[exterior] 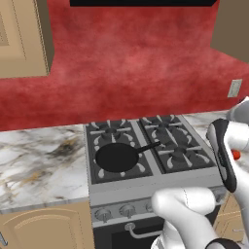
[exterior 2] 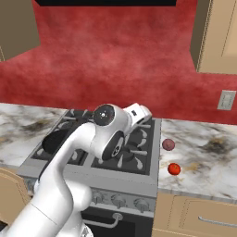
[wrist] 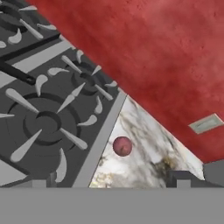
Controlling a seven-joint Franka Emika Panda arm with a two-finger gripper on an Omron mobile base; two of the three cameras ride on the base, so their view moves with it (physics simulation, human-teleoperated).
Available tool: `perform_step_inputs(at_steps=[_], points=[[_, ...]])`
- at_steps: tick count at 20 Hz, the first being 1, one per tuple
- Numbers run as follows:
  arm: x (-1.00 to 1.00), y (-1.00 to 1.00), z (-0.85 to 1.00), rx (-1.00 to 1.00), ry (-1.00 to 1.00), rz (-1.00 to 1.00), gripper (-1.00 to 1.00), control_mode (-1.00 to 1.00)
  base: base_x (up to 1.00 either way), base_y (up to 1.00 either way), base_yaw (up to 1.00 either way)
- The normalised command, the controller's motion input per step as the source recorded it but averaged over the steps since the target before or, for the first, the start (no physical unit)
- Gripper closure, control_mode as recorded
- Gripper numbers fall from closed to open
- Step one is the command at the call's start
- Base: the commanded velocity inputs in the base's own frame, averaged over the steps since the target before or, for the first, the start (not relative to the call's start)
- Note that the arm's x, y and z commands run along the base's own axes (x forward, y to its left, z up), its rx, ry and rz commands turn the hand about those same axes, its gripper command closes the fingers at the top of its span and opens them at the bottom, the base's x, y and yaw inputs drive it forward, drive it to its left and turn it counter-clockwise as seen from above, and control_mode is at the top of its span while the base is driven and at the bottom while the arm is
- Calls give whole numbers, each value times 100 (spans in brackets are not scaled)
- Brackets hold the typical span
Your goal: Place the pan on the front left burner on the stove. Then place the tomato and the onion in the pan and turn on the front left burner.
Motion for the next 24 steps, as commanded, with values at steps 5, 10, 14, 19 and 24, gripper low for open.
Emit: perform_step_inputs(at_steps=[5, 10, 14, 19, 24], points=[[7, -24, 0, 15, 8, -21, -100, -100, 0, 0, 0], [2, -24, 0, 18, 5, -14, -100, -100, 0, 0, 0], [4, -14, 0, 19, 4, -15, -100, -100, 0, 0, 0], [10, -3, -1, 13, 0, -19, -100, -100, 0, 0, 0], [15, 0, -24, 6, 0, -18, -100, -100, 0, 0, 0]])
